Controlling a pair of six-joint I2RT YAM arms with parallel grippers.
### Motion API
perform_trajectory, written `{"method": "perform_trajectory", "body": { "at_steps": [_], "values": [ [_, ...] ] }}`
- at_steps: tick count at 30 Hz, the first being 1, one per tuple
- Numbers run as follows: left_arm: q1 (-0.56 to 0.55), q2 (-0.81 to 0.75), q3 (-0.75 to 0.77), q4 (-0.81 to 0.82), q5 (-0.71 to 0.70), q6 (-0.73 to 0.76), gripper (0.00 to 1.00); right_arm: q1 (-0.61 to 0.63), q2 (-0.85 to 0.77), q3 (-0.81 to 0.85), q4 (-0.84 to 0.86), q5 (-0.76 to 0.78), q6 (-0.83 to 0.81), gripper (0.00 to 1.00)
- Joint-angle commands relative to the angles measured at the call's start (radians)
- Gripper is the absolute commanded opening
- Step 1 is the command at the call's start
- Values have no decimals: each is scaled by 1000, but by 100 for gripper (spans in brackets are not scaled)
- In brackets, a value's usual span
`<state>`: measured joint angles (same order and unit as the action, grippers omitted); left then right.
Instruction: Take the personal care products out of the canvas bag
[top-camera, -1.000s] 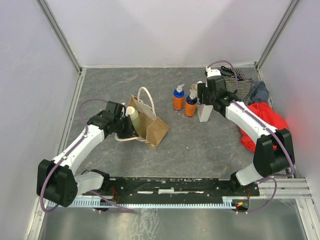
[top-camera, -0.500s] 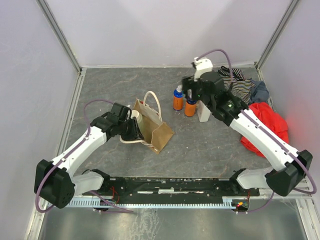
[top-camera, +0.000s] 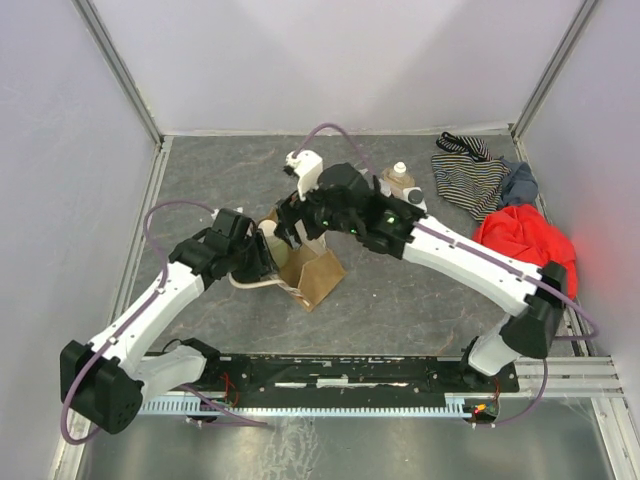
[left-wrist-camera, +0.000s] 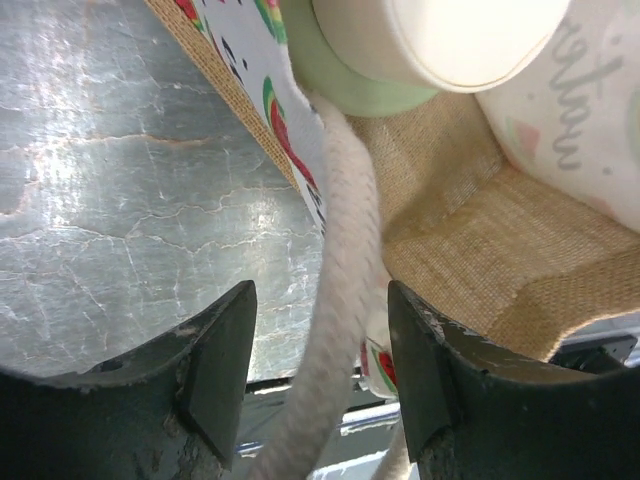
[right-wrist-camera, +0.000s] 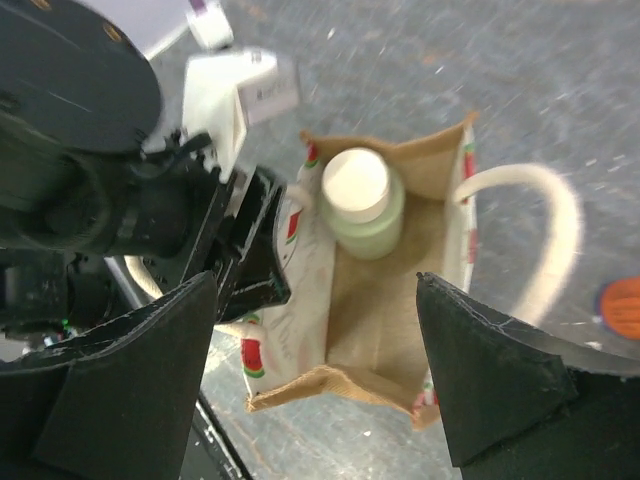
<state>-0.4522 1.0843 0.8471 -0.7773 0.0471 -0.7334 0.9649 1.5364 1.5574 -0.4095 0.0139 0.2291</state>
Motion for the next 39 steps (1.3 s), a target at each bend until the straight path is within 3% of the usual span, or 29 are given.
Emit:
{"method": "perform_trajectory", "body": {
  "at_steps": [1,9,15,20,25,26,27,32,35,37,39],
  "values": [
    [-3,-79,51,20,-72,-72,63,17,49,-6,77,-105,58,88],
    [-3,-193,34,132,-40,-108,64,20,41,-76,119,-51,79,88],
    [-3,-252,-44,307,94,-158,62,20,-53,-140,113,9,80,88],
    [-3,-274,27,177,-40,-149,62,20,-93,-140,69,20,69,89],
    [-3,-257,149,15,-190,-96,73,20,-82,-138,65,-11,85,88],
    [-3,-251,163,-1,-201,-91,95,20,-79,-138,69,-14,89,88],
    [-3,-243,172,-17,-207,-89,100,21,-77,-140,74,-17,92,88],
    [-3,-221,151,-16,-175,-86,100,23,-63,-130,80,-23,98,88],
    [-3,-237,127,16,-154,-92,92,24,-62,-126,71,-23,93,88],
    [-3,-250,125,32,-153,-92,66,25,-66,-125,67,-28,91,88],
    [-3,-256,134,26,-177,-89,34,26,-66,-124,67,-35,90,88]
  ]
}}
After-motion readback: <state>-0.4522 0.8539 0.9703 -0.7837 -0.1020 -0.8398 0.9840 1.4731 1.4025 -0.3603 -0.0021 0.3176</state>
